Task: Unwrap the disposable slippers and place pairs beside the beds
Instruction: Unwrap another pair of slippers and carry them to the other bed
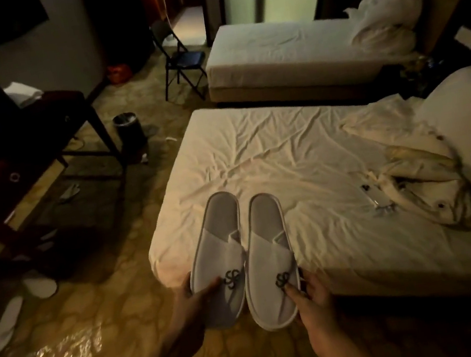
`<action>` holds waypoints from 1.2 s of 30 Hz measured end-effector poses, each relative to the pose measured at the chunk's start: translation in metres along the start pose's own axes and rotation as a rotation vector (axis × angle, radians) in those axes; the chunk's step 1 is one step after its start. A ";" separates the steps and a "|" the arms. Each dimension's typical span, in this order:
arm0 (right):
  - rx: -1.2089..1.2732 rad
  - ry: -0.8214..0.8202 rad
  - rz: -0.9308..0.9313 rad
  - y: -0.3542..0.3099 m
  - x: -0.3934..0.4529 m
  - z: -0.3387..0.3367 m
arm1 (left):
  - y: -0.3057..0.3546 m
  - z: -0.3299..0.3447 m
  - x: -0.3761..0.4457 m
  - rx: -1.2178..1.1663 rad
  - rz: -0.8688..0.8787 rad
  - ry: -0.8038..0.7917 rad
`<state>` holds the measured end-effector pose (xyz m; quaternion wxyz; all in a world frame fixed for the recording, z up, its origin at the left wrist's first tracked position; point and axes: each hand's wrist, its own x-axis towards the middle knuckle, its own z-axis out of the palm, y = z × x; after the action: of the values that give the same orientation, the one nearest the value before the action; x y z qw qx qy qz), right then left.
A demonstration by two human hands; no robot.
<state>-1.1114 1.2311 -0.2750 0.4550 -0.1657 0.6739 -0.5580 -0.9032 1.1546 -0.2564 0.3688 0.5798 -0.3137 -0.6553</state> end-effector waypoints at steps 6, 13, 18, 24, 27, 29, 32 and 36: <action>-0.037 -0.026 0.062 0.040 -0.041 -0.025 | -0.052 -0.013 -0.042 -0.002 -0.119 0.031; -0.092 -0.041 0.077 0.044 -0.051 -0.037 | -0.061 -0.017 -0.055 -0.075 -0.265 -0.005; -0.108 -0.017 0.120 0.045 -0.048 -0.041 | -0.068 -0.017 -0.052 -0.073 -0.308 -0.026; -0.114 0.017 0.153 0.056 -0.045 -0.050 | -0.082 -0.018 -0.049 -0.054 -0.321 -0.079; -0.119 0.040 0.164 0.061 -0.040 -0.059 | -0.091 -0.015 -0.041 -0.052 -0.325 -0.102; -0.106 0.044 0.161 0.058 -0.035 -0.067 | -0.095 -0.007 -0.035 -0.032 -0.326 -0.107; -0.070 0.039 0.216 0.050 -0.028 -0.087 | -0.102 0.017 -0.032 -0.021 -0.280 -0.114; -0.056 -0.086 0.308 0.042 -0.004 -0.121 | -0.106 0.045 -0.033 -0.030 -0.248 -0.080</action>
<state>-1.1937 1.3202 -0.3158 0.5590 -0.0966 0.6864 -0.4550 -0.9591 1.2381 -0.3220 0.2808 0.5821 -0.2440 -0.7231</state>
